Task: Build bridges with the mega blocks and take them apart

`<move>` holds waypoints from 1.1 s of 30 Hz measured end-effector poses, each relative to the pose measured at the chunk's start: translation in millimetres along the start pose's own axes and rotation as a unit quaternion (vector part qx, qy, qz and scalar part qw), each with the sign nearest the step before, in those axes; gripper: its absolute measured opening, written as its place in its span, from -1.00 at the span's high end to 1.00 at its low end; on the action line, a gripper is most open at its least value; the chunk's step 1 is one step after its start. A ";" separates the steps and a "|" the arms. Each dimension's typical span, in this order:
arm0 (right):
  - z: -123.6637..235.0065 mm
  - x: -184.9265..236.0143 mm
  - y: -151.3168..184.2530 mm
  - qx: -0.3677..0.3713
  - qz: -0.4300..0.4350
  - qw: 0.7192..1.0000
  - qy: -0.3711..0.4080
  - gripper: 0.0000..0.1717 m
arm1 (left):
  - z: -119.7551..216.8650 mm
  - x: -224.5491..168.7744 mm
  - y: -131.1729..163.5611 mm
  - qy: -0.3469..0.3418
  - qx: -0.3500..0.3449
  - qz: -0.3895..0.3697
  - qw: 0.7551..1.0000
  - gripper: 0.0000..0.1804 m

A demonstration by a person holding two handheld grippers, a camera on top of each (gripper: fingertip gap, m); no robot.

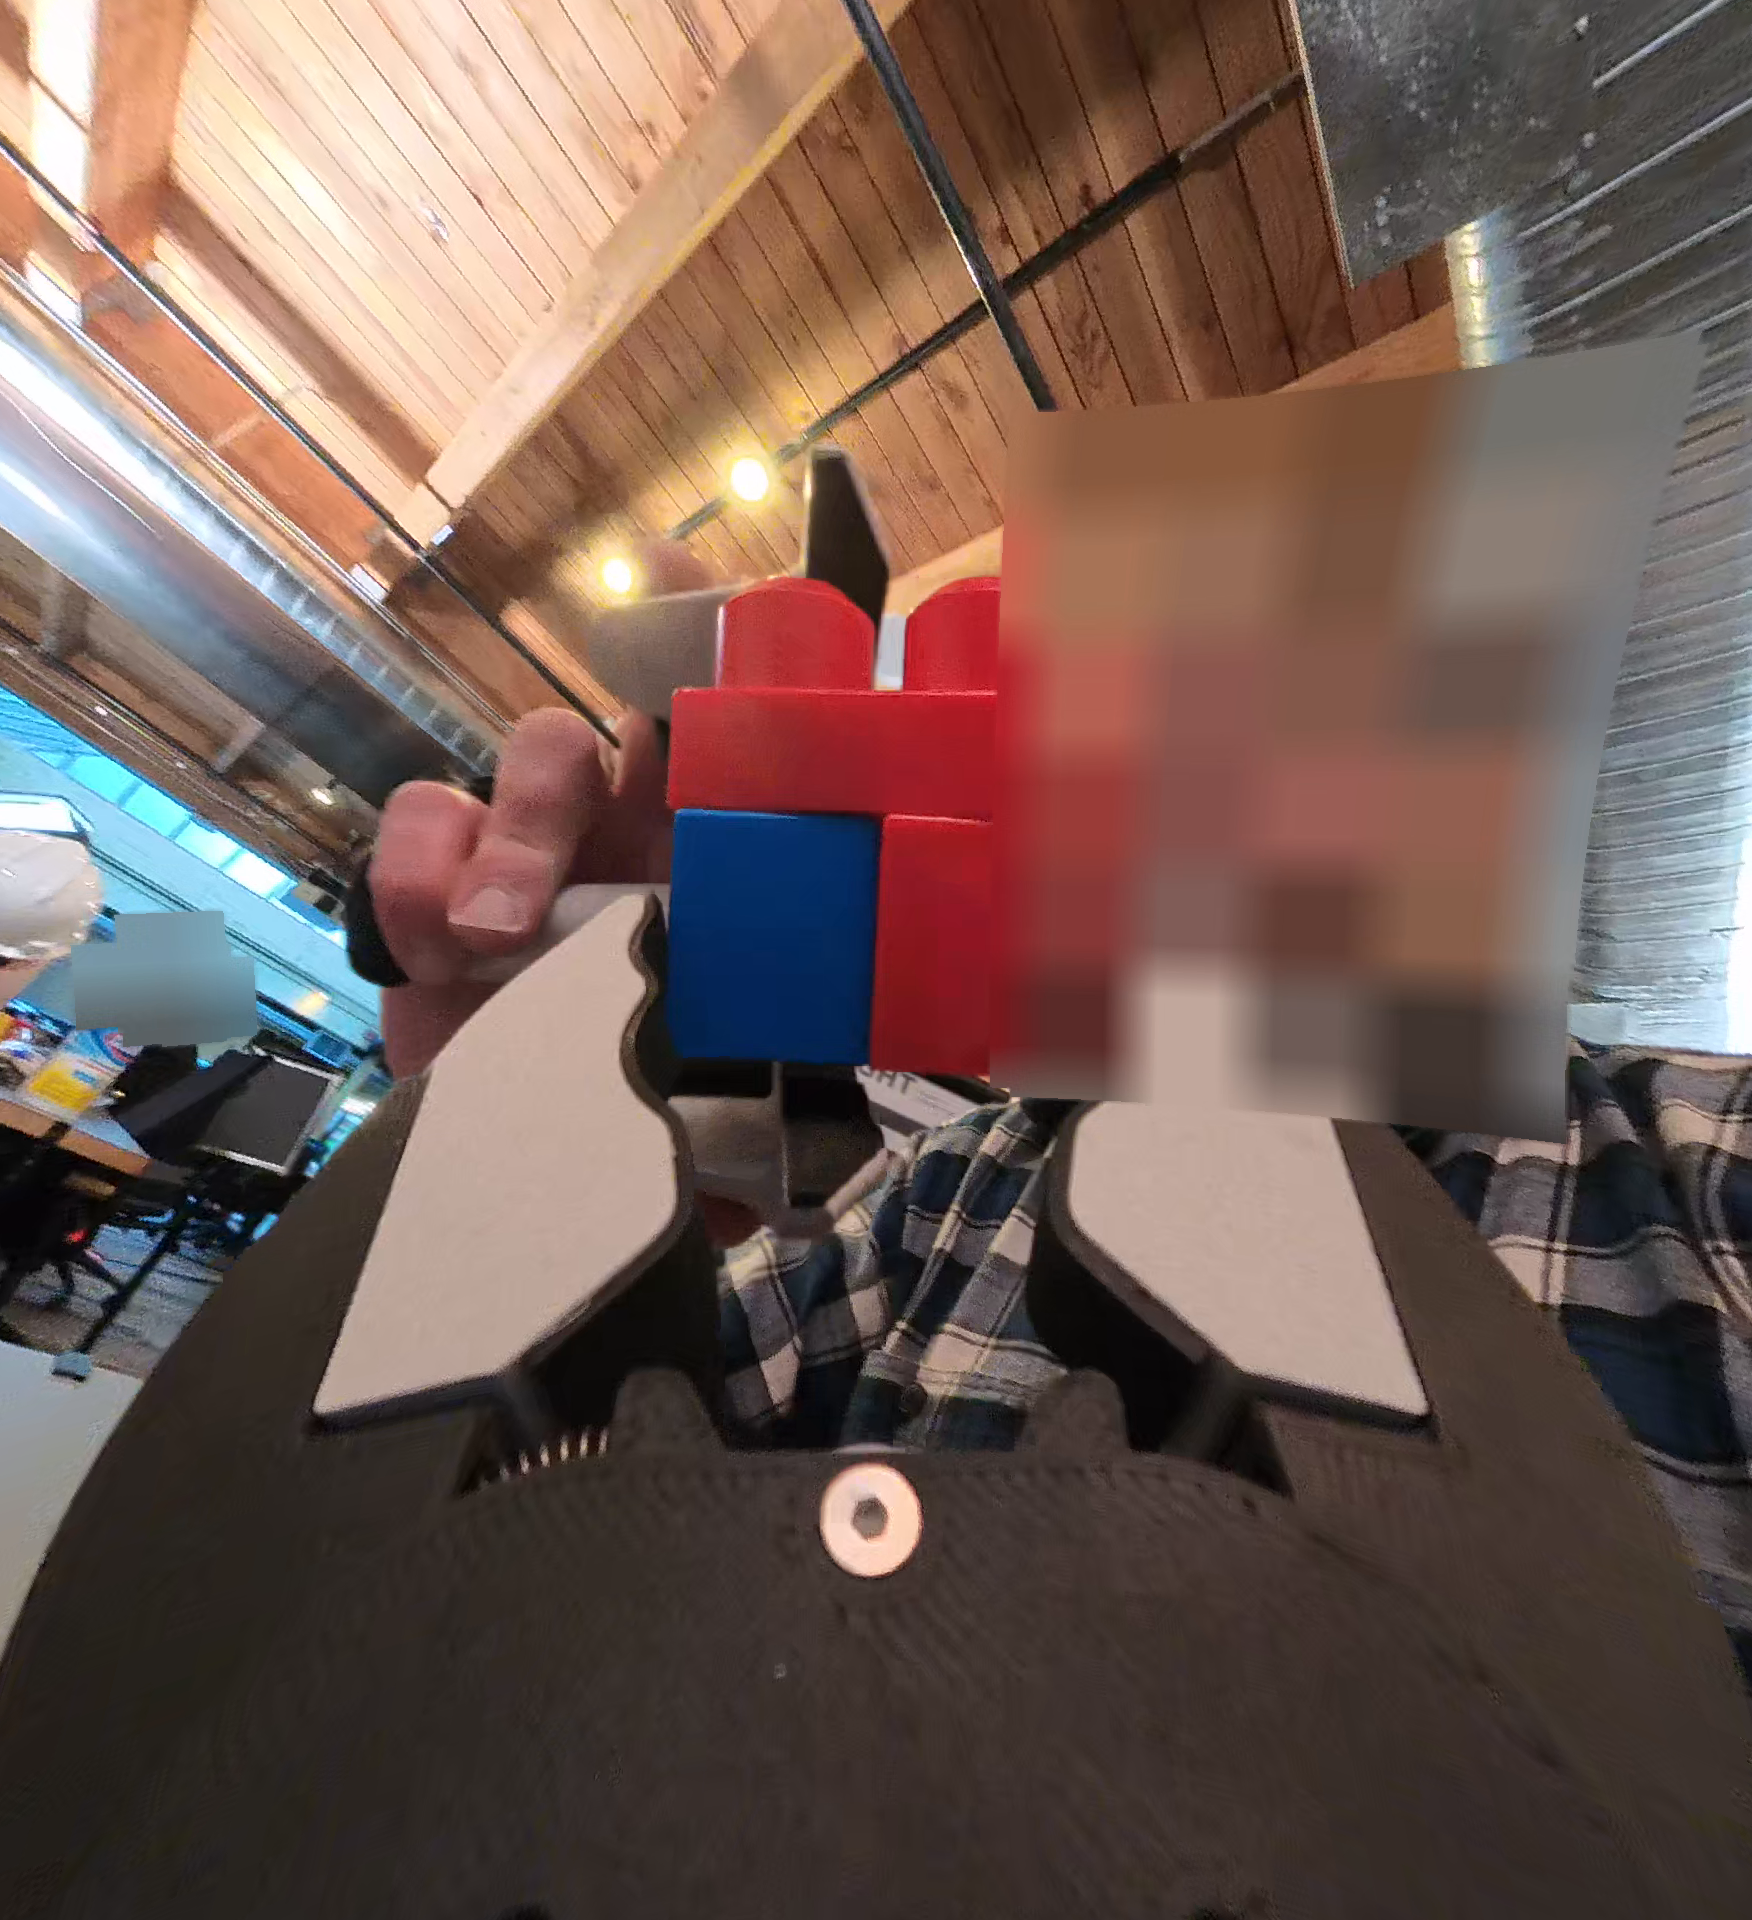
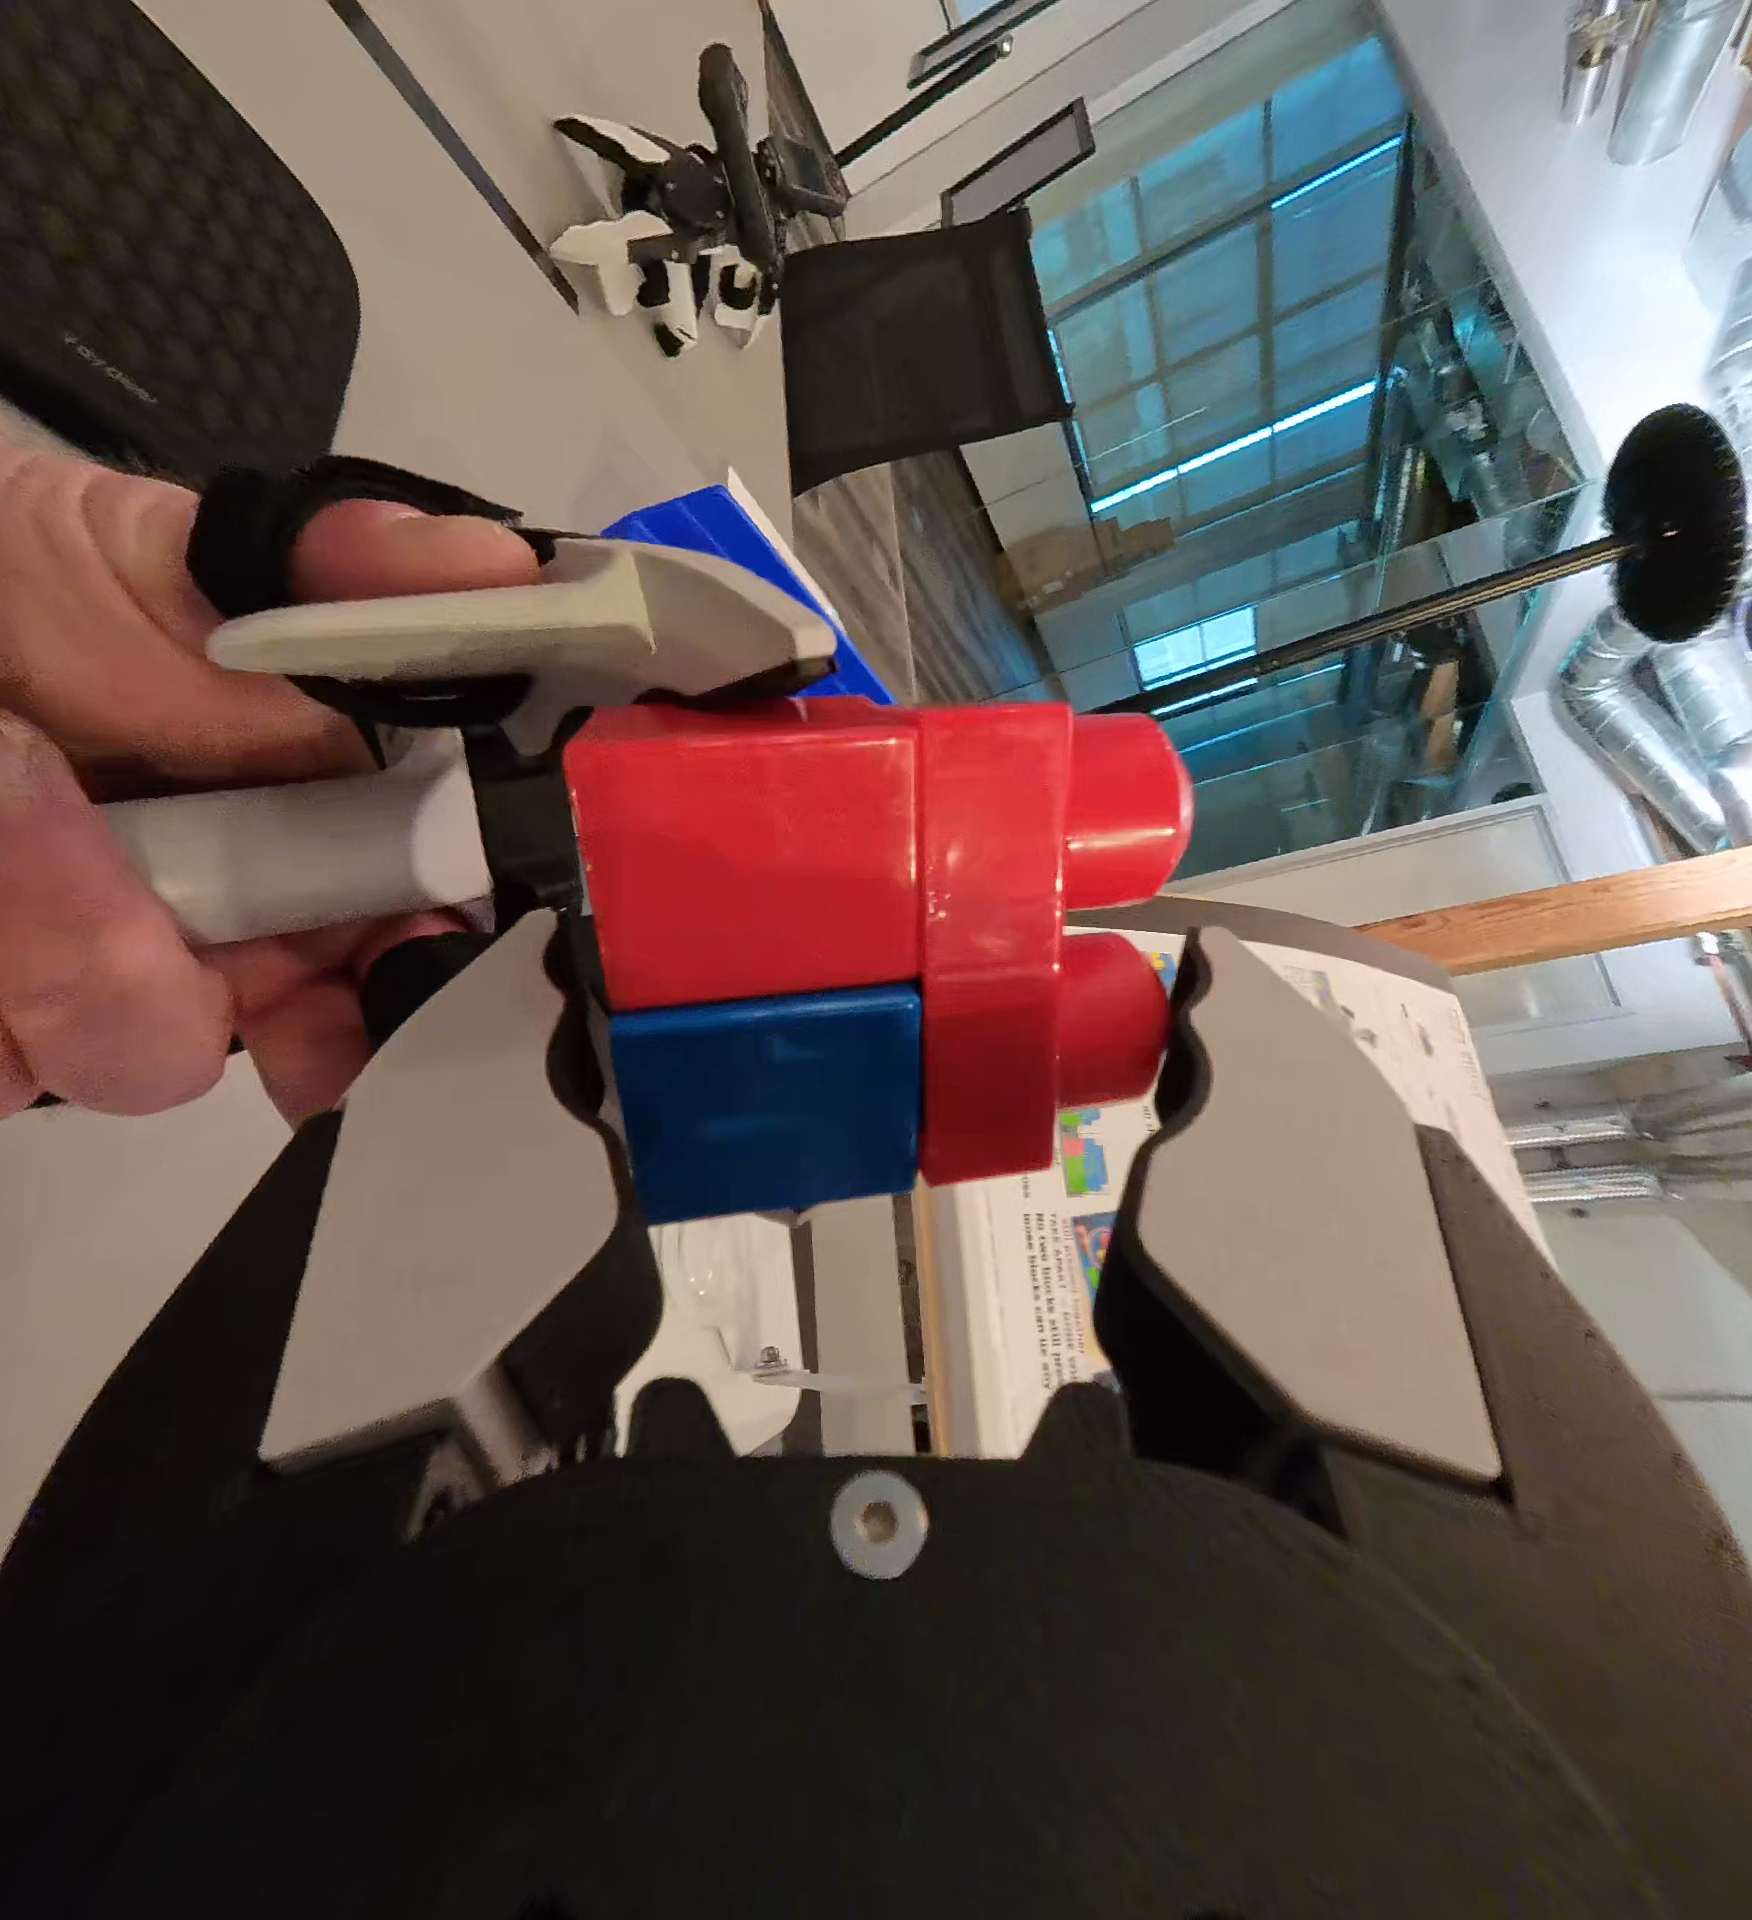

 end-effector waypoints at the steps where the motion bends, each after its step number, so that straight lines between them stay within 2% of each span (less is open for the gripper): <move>1: 0.6 0.1 0.3 -0.001 -0.004 1.000 -0.003 -0.21 | -1.0 0.1 1.6 0.002 0.001 0.004 1.000 0.19; 3: 2.1 -0.1 0.3 0.003 0.004 1.000 -0.006 -0.14 | -0.4 1.6 4.8 0.011 0.001 0.013 1.000 0.19; 11: 1.0 3.2 3.8 0.032 0.010 0.999 -0.036 -0.13 | 3.6 6.1 10.0 0.014 0.002 0.026 1.000 0.19; 15: -0.4 3.0 1.9 0.017 0.001 0.999 -0.038 -0.13 | 5.7 3.5 9.9 0.010 0.001 0.006 1.000 0.19; 18: -0.3 -0.7 1.1 0.011 -0.008 0.998 -0.053 -0.32 | 4.3 1.8 6.6 0.015 0.009 0.003 1.000 0.19; 20: 2.5 -4.8 3.8 0.006 -0.047 0.996 -0.074 -0.38 | 6.4 -0.1 2.9 0.020 0.004 -0.002 1.000 0.19; 22: 8.2 -9.3 8.7 -0.027 -0.112 0.988 -0.105 -0.25 | 9.3 -1.5 0.9 0.029 0.002 -0.001 1.000 0.19; 24: 11.0 -11.2 15.8 -0.052 -0.184 0.971 -0.140 -0.21 | 9.7 -2.8 2.7 0.045 0.016 0.008 0.999 0.18; 25: 11.9 -9.5 17.5 -0.073 -0.224 0.956 -0.173 -0.10 | 8.7 -3.1 5.0 0.054 0.030 0.016 0.998 0.18; 28: 14.7 -2.1 18.4 -0.161 -0.331 0.890 -0.270 0.13 | 3.7 -5.9 10.3 0.083 0.070 0.025 0.994 0.18; 30: 15.8 -2.4 21.2 -0.209 -0.397 0.837 -0.314 0.14 | 2.1 -7.6 13.4 0.094 0.094 0.021 0.991 0.18; 32: 16.8 -4.2 26.8 -0.239 -0.437 0.799 -0.338 0.25 | 2.5 -7.4 16.2 0.096 0.113 0.019 0.989 0.18; 33: 17.3 -4.8 28.8 -0.249 -0.457 0.778 -0.352 0.22 | 3.4 -6.6 17.3 0.094 0.120 0.019 0.988 0.18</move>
Point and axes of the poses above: each gripper's, where its closed fingertips meet, z back along the fingers, y out of its underside, x = y × z across the jaws, the point moved 7 cm from there along z, back along the fingers, and after that the axes turned 1 degree about x, right-handed, at the moved point
